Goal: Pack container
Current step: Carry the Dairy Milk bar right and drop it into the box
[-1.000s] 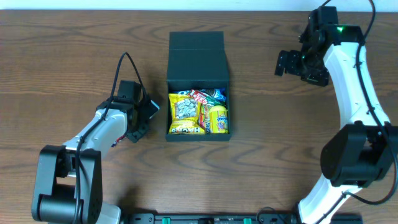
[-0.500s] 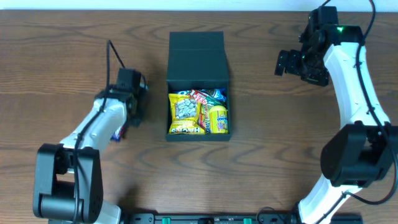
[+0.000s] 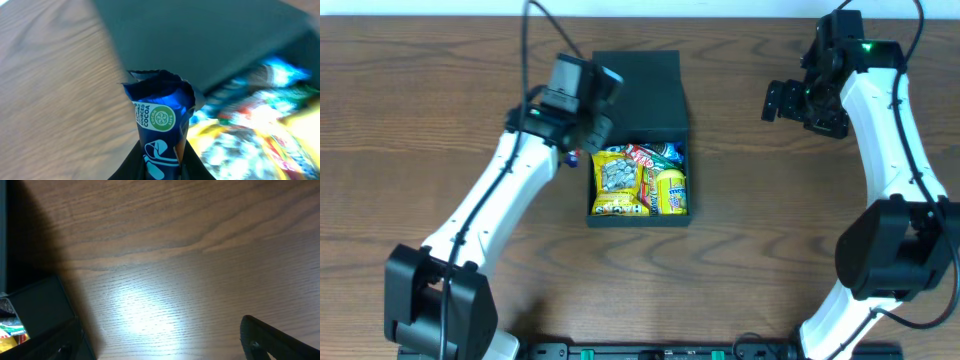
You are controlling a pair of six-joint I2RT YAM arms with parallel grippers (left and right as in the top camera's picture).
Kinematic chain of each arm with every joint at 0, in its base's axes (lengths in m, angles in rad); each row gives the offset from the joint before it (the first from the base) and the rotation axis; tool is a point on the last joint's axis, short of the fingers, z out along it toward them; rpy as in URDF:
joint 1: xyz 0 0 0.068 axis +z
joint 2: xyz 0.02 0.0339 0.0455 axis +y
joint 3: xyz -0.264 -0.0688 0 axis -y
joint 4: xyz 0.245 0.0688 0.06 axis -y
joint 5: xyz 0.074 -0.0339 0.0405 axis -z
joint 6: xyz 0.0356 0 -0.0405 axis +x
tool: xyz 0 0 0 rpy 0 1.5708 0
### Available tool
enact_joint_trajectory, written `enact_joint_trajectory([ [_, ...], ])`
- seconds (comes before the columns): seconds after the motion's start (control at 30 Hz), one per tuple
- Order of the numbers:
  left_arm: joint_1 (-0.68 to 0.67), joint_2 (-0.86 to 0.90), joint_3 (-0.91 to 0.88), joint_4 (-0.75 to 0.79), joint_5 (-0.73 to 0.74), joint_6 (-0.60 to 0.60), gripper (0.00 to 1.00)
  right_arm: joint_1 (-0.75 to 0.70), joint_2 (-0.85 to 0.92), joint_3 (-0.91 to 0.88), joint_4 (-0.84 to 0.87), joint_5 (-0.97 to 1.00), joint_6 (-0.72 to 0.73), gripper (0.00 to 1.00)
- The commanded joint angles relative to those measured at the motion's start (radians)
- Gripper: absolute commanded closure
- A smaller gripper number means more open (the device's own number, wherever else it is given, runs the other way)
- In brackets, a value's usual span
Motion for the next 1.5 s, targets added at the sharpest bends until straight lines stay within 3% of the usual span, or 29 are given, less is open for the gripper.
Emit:
enact_joint_trajectory([
  [0.0,-0.065,-0.008,0.014,-0.010,0.090,0.229,0.94,-0.005,-0.014,0.013,0.004,-0.004,0.005,0.01],
  [0.07,-0.100,-0.008,0.014,0.003,0.085,0.206,0.94,-0.005,-0.014,0.013,0.004,-0.004,0.005,0.01],
  [0.4,-0.129,-0.008,0.014,0.039,0.076,-0.158,0.94,-0.005,-0.014,0.013,0.003,-0.005,0.005,0.01],
  [0.53,-0.130,-0.008,0.014,0.030,0.077,-0.536,0.94,-0.005,-0.014,0.013,0.003,-0.005,0.005,0.01],
  [0.67,-0.135,-0.007,0.014,-0.025,0.079,-0.757,0.94,-0.005,-0.014,0.013,0.003,-0.005,0.005,0.01],
  [0.8,-0.150,-0.006,0.013,-0.068,0.079,-0.856,0.94,-0.005,-0.014,0.013,0.005,-0.005,0.005,0.01],
  [1.13,-0.215,0.013,0.013,-0.072,-0.014,-0.933,0.94,-0.005,-0.014,0.013,0.003,-0.005,0.005,0.01],
  [1.17,-0.215,0.015,0.013,-0.072,-0.014,-0.942,0.91,-0.005,-0.014,0.013,0.003,-0.005,0.005,0.01],
  [1.23,-0.215,0.017,0.013,-0.065,-0.013,-0.943,0.47,-0.005,-0.014,0.013,0.003,-0.005,0.005,0.01],
  [1.37,-0.215,0.017,0.013,-0.026,-0.006,-0.939,0.25,-0.005,-0.014,0.013,0.003,-0.005,0.005,0.01],
  [1.4,-0.215,0.017,0.014,-0.013,-0.005,-0.938,0.14,-0.005,-0.014,0.013,0.003,-0.005,0.005,0.01],
  [1.47,-0.214,0.016,0.014,0.013,0.006,-0.937,0.12,-0.005,-0.014,0.013,0.003,-0.005,0.005,0.01],
])
